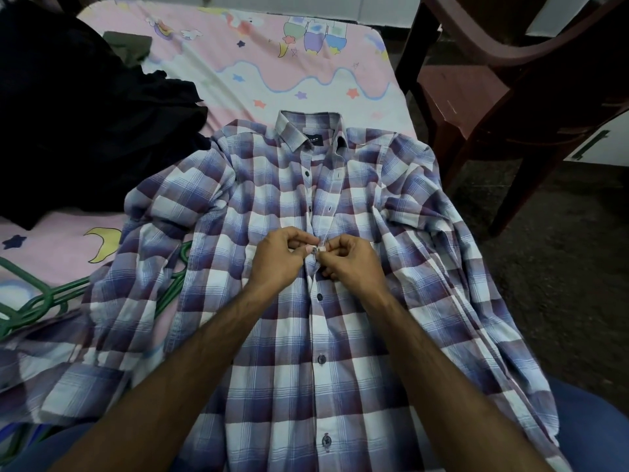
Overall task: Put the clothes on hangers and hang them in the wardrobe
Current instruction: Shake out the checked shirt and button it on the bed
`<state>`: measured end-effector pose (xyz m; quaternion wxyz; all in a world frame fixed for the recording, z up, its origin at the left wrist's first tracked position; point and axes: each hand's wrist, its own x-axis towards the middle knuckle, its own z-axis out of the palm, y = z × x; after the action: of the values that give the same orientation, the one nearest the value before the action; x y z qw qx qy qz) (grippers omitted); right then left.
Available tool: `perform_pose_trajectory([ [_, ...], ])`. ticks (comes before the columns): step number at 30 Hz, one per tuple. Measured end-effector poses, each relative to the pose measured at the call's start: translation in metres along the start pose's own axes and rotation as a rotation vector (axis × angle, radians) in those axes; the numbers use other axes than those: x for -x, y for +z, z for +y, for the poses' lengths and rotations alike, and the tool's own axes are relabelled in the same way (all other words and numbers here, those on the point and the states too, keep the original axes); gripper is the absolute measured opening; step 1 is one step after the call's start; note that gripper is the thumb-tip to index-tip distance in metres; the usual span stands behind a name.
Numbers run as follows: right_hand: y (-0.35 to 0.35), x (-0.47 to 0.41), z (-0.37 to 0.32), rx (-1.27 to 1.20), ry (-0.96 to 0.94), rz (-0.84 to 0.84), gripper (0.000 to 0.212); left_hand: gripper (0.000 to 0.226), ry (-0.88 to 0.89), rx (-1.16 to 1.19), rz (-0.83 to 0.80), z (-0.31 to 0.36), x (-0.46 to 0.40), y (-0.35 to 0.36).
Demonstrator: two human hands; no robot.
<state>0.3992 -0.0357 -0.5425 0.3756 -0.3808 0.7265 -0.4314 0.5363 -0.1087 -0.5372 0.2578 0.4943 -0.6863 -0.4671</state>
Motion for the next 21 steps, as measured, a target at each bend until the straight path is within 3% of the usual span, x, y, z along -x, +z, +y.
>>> perform_pose_trajectory([
  [15, -0.004, 0.004, 0.004, -0.113, -0.034, -0.071, 0.011, 0.008, -0.035, -0.069, 0.058, 0.001, 0.003, 0.003],
  [17, -0.008, 0.003, 0.004, -0.157, -0.044, -0.095, 0.018, 0.01, -0.06, -0.045, 0.066, 0.0, 0.002, 0.002],
  [21, -0.008, 0.004, 0.004, -0.168, -0.092, -0.081, 0.01, 0.016, -0.137, 0.091, 0.036, 0.0, -0.002, -0.001],
])
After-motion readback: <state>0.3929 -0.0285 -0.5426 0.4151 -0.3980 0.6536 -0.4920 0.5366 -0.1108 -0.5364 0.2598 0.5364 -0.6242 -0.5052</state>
